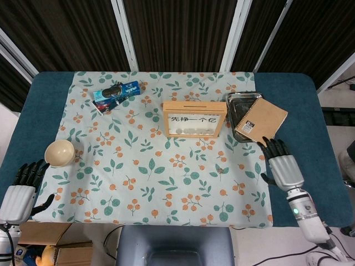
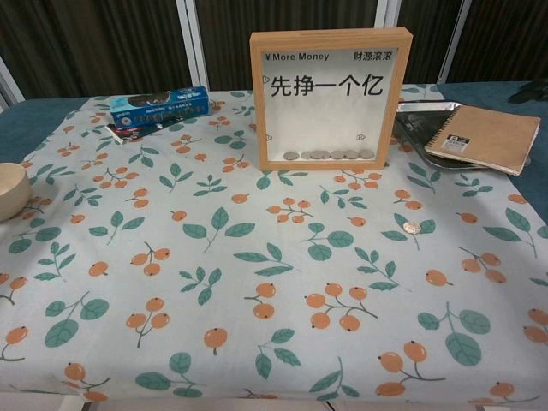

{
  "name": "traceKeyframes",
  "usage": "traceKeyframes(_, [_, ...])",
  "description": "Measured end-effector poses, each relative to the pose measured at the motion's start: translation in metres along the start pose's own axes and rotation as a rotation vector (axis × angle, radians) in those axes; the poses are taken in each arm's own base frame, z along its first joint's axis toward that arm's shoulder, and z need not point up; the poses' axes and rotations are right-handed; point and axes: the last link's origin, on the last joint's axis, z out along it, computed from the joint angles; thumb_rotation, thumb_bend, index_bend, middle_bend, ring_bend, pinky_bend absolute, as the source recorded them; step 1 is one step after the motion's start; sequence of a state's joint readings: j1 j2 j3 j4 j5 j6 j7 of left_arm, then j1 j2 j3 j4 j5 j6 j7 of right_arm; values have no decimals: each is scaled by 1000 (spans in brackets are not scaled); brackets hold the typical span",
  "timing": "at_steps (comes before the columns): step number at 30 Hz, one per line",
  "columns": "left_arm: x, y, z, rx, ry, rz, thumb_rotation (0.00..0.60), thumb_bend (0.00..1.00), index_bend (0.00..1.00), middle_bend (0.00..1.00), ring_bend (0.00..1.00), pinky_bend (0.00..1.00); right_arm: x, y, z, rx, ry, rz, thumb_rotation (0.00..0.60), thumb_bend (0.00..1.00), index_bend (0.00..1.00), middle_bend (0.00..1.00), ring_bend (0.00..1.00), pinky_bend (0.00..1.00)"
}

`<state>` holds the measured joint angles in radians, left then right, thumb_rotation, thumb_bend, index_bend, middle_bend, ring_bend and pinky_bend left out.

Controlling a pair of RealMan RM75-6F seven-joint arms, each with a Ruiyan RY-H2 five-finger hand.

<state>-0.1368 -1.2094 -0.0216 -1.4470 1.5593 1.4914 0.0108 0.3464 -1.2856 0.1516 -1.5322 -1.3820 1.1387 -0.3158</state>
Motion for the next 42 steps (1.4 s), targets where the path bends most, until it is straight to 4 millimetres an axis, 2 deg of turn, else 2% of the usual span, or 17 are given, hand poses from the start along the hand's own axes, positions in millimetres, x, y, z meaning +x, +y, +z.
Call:
traceKeyframes(3, [-1,-1,0,3,-2,0,556,297,0,0,0,0,-9,-11,13,24,-22,-27,600,410,0,0,0,0])
traceKeyframes(6, [-3,-2,-1,5,-5,-2,553,297,0,0,0,0,-18,-19,21,38,-42,-48,600,466,0,0,0,0])
traceKeyframes(11, [-4,-3,-1,8,-8,-5,555,298,0,0,0,0,-34,-30,25,63,-73,-53,600,477,50,0,0,0])
traceKeyframes(17, [-5,-5,0,8,-13,-10,553,298,0,0,0,0,-50,-37,26,85,-102,-57,600,543,96,0,0,0])
traceKeyframes(22, [-6,-6,2,6,-15,-13,558,298,0,0,0,0,-56,-42,27,99,-107,-34,600,543,163,0,0,0])
traceKeyframes(32, [-7,-8,4,7,-19,-14,556,297,0,0,0,0,-64,-58,37,143,-128,27,600,544,375,0,0,0])
traceKeyframes(42, [-9,-11,4,18,-23,-18,570,299,0,0,0,0,-73,-68,40,163,-131,42,600,544,429,0,0,0])
